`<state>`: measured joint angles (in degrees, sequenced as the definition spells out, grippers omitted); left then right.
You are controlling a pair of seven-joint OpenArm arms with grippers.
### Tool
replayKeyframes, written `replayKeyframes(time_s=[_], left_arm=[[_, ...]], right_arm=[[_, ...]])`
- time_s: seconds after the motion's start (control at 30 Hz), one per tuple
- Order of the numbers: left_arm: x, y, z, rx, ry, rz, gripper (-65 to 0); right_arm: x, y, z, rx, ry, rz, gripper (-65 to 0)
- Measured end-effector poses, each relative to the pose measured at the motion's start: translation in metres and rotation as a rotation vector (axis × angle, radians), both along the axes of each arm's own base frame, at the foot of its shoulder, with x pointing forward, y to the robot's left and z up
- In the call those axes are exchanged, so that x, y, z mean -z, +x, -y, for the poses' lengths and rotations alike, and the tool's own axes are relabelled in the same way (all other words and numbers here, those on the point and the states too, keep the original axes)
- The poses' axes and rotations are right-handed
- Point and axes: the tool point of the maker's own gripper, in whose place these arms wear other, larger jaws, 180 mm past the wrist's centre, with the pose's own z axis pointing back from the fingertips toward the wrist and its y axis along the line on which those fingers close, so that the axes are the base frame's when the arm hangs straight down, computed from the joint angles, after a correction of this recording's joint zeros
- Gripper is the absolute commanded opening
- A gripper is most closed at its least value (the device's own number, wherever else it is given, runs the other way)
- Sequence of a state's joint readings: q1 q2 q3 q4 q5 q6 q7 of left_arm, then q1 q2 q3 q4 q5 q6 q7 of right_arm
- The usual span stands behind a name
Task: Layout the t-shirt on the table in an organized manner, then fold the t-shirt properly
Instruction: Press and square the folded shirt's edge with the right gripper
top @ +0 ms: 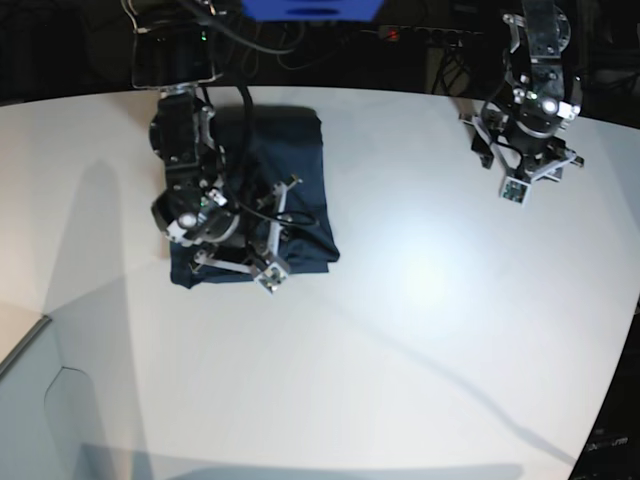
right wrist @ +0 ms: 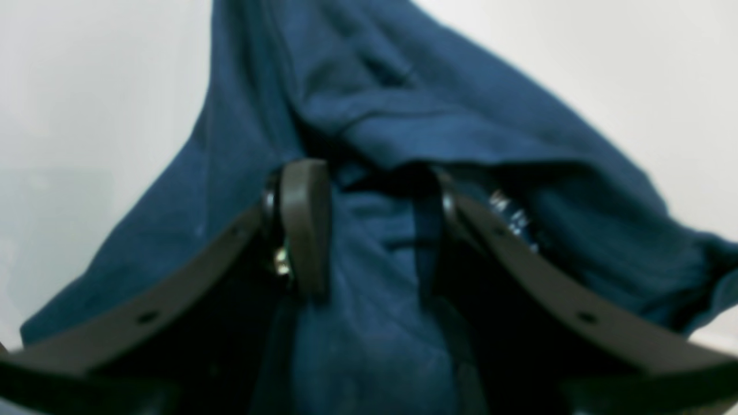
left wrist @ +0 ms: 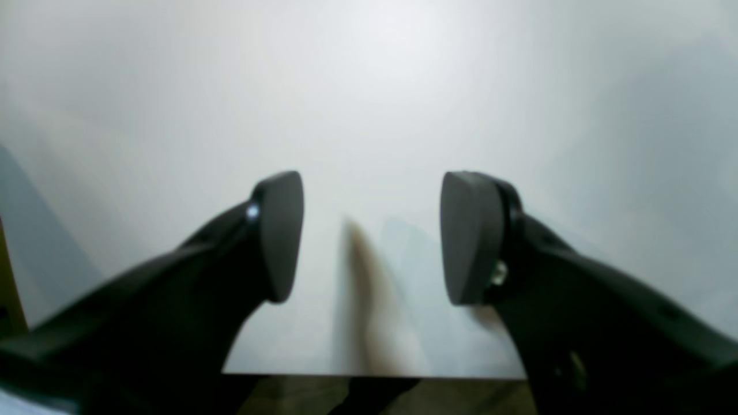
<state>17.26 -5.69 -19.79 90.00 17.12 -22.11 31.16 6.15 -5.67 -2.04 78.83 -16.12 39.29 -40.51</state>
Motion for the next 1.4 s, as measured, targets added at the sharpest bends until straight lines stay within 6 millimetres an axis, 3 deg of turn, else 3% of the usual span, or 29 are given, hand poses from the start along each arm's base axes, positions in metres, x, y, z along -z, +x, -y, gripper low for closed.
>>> replayKeyframes(time_s=[0.2, 0.3, 0.53, 0.93, 1.13, 1.23, 1.4], left_arm=[[-0.004, 0.008, 0.0, 0.0, -0.001, 0.018, -28.6], [-0.001, 0.005, 0.0, -0.002, -0.001, 0.007, -28.6], [-0.002, 0.006, 0.0, -0.001, -0.001, 0.01, -28.6], [-0.004, 0.011, 0.0, -0.001, -0.002, 0.022, -28.6], [-0.004, 0.011, 0.0, -0.001, -0.002, 0.021, -28.6], [-0.004, 0.01, 0.0, -0.001, -0.001, 0.02, -28.6], [-0.002, 0.007, -0.001, -0.003, 0.001, 0.009, -28.6]], right_arm=[[-0.012, 0.017, -0.001, -0.001, 0.004, 0.036, -40.5], [-0.004, 0.019, -0.004, -0.007, 0.008, 0.007, -43.0], [0.012, 0.019, -0.008, -0.019, 0.006, -0.057, -65.0], [-0.022, 0.047, -0.01, -0.012, 0.014, 0.05, -65.0], [-0.025, 0.051, -0.008, -0.012, 0.008, 0.057, -64.7], [-0.032, 0.058, -0.008, -0.012, 0.008, 0.075, -58.1], [-0.031, 0.06, 0.001, -0.008, -0.014, 0.077, -41.0]])
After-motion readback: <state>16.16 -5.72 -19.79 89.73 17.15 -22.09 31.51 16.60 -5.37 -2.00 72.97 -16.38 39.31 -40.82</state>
